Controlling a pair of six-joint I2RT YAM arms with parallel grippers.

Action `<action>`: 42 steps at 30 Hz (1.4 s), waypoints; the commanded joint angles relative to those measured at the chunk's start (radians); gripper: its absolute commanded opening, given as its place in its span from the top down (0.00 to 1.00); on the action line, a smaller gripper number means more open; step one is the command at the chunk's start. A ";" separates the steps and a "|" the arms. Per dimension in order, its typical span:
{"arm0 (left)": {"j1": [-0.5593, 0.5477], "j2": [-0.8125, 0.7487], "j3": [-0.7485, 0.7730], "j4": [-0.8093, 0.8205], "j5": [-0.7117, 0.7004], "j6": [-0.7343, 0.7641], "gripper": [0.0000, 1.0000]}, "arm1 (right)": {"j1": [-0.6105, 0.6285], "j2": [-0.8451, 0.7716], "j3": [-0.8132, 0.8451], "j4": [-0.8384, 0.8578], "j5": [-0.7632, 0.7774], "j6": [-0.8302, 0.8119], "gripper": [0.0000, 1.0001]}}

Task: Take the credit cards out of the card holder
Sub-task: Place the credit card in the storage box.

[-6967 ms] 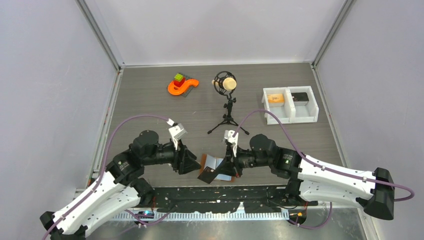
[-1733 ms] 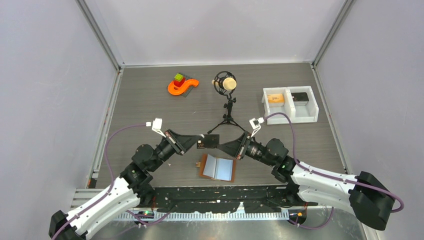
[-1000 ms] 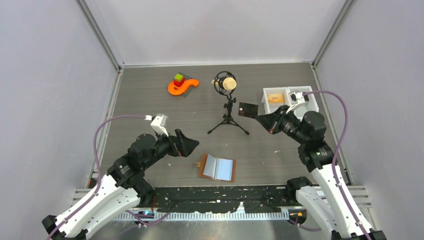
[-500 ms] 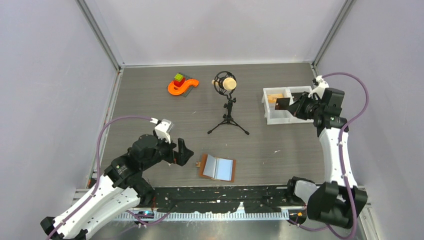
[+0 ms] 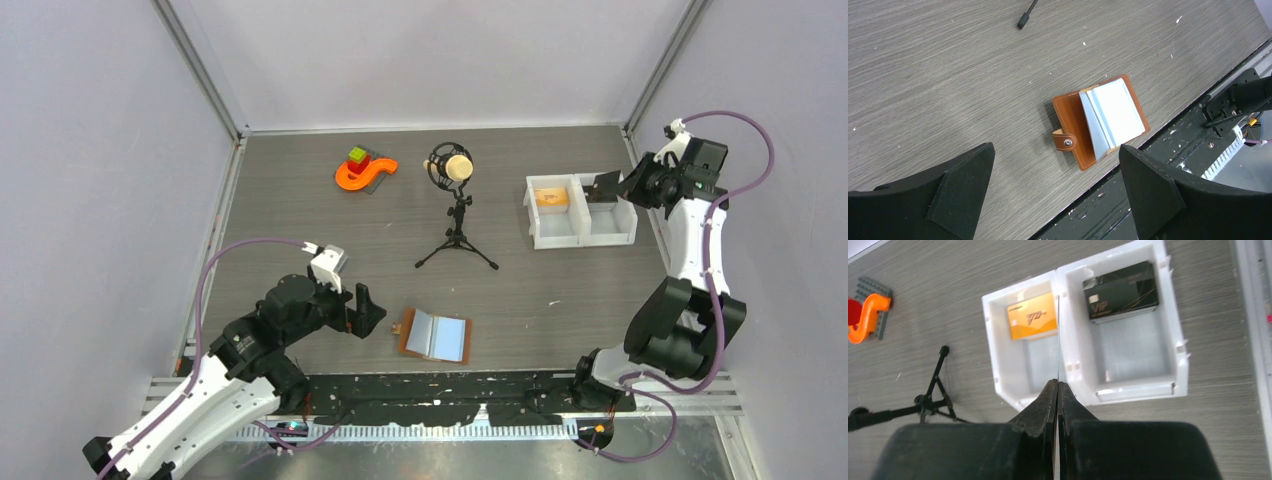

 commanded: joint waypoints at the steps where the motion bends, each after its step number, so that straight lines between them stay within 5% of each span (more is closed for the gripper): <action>1: 0.001 0.015 0.008 0.021 0.009 -0.017 0.00 | -0.009 0.087 0.126 -0.045 0.051 -0.058 0.95; 32: 0.001 0.234 0.090 0.093 0.005 0.020 0.00 | 0.007 0.456 0.366 -0.126 -0.038 -0.170 0.94; 42: 0.001 0.259 0.096 0.104 0.006 0.019 0.00 | 0.007 0.513 0.407 -0.127 0.028 -0.152 0.85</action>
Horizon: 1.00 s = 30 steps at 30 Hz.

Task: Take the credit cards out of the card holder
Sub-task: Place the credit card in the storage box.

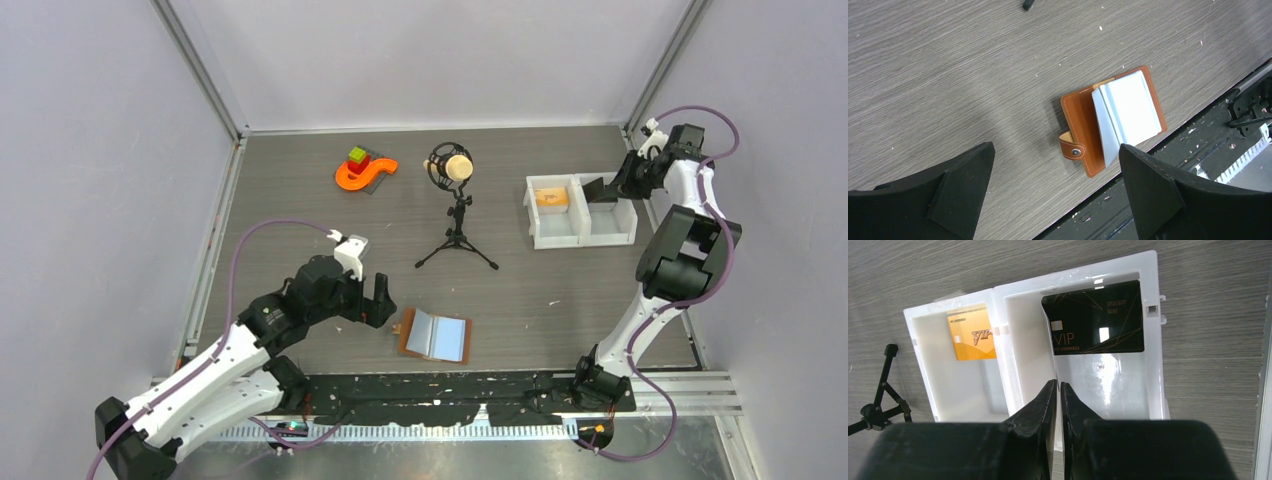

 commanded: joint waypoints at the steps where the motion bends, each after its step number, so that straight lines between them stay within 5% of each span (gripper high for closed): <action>1: 0.001 0.011 0.043 0.052 0.009 0.013 0.00 | 0.003 0.003 0.050 0.012 0.050 0.003 0.84; 30: 0.001 0.023 0.014 0.078 0.010 -0.007 0.00 | 0.029 0.031 0.018 0.160 0.038 0.076 0.71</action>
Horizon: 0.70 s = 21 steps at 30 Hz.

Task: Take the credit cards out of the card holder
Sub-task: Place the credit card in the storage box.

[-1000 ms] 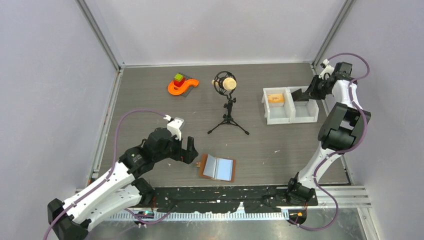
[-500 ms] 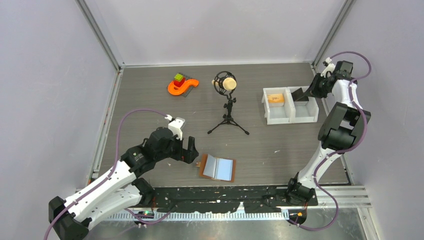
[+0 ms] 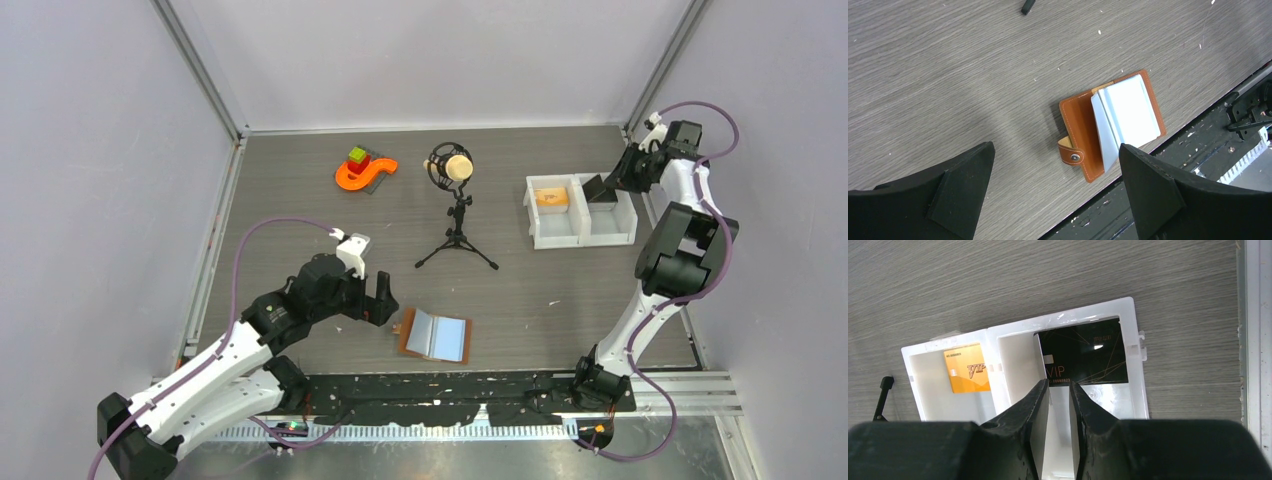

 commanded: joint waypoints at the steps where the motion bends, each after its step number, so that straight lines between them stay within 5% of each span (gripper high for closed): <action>1: 0.000 -0.004 0.012 0.053 0.011 -0.006 0.00 | 0.010 0.002 0.008 0.041 -0.015 0.008 0.70; 21: 0.001 -0.032 -0.004 0.051 0.010 -0.020 0.00 | 0.016 -0.090 -0.066 0.151 -0.041 0.099 0.63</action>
